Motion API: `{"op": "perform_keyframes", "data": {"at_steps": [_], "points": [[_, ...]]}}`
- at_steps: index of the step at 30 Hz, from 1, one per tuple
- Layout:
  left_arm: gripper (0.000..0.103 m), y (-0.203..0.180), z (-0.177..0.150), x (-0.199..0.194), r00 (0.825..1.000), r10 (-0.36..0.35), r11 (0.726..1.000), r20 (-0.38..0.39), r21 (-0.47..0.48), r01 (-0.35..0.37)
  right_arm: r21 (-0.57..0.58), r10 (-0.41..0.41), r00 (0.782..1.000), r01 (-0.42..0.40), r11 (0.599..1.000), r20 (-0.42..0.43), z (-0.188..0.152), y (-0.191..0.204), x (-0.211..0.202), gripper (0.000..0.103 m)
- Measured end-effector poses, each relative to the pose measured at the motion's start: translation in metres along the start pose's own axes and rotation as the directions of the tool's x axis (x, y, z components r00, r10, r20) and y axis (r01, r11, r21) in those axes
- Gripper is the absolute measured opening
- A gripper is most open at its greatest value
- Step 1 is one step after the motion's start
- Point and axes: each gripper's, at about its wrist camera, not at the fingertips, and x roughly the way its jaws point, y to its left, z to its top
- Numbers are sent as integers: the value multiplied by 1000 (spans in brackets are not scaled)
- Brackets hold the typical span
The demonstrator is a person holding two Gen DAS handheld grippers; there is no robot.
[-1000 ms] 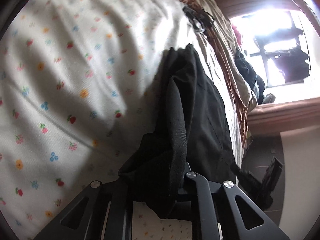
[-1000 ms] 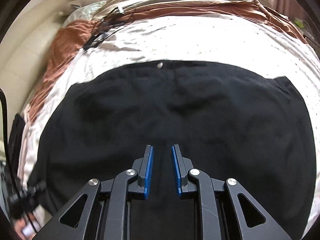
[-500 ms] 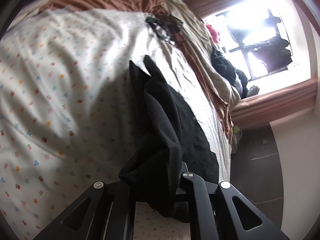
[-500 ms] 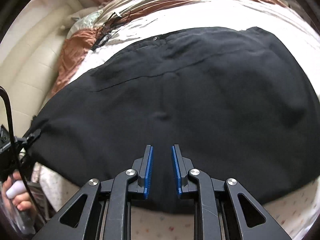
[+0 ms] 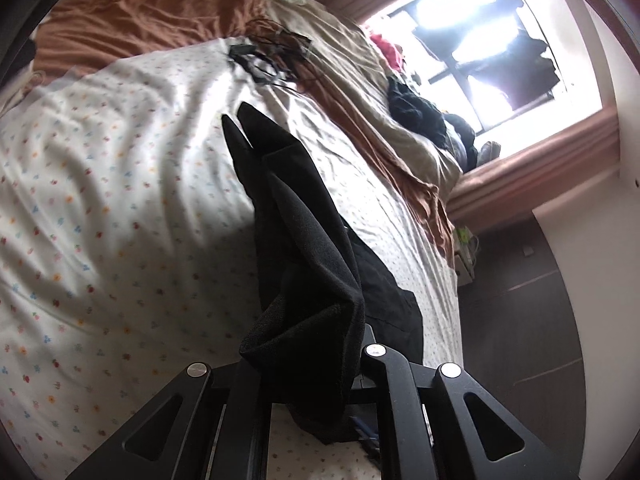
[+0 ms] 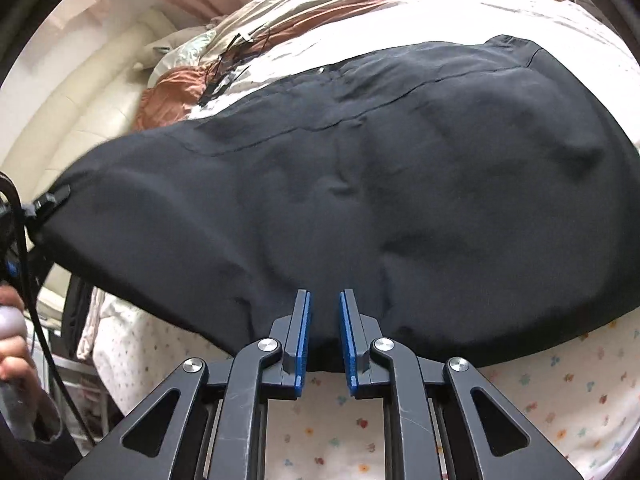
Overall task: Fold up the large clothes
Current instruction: 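Lift the held jacket edge with the left tool and fold it over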
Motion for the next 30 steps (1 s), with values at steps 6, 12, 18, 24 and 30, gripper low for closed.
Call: {"op": "perform_keyframes", "data": {"at_steps": [6, 12, 18, 24, 30], "points": [[10, -41, -13, 13, 1000, 0, 995, -29, 96, 3, -19, -24, 1000, 24, 1000, -19, -15, -7, 23, 16], [10, -91, -26, 26, 997, -25, 981, -68, 191, 37, -1, 37, 999, -37, 999, -27, -13, -18, 22, 16], [10, -136, -41, 43, 992, -50, 953, -119, 290, 83, 53, 93, 996, -92, 994, -12, -9, -39, -8, 20], [10, -168, -55, 72, 984, -40, 937, -175, 335, 98, 103, 68, 995, -75, 992, 68, -21, -69, -59, 21], [10, -184, -71, 111, 976, -7, 930, -218, 356, 86, 218, 54, 990, -82, 973, 132, -39, -121, -108, 21]]}}
